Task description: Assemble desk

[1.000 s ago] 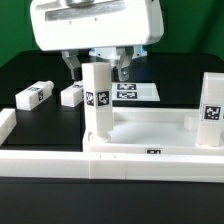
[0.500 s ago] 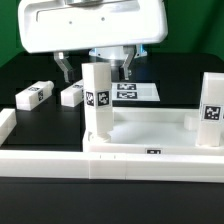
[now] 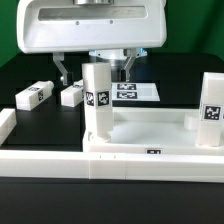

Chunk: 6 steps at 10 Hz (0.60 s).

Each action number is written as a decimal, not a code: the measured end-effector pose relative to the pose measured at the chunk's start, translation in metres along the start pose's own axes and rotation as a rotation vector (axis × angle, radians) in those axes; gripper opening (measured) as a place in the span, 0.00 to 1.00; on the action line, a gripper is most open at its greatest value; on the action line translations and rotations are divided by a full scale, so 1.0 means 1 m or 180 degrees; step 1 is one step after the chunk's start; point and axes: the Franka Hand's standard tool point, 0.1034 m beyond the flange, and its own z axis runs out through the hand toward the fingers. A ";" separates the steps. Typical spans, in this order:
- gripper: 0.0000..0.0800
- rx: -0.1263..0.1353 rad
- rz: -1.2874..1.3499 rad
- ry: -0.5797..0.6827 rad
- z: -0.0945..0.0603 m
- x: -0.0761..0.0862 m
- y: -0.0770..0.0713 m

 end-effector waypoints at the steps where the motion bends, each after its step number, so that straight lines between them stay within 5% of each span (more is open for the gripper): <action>1: 0.81 -0.0005 -0.0136 -0.0002 0.000 0.000 0.001; 5: 0.78 -0.0019 -0.0591 -0.0019 0.000 -0.001 0.002; 6: 0.56 -0.0019 -0.0591 -0.0019 0.000 -0.001 0.002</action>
Offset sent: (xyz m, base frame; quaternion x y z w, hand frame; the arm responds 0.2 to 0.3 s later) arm -0.0008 0.0056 -0.0008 0.0238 -0.0041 -0.1463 0.9890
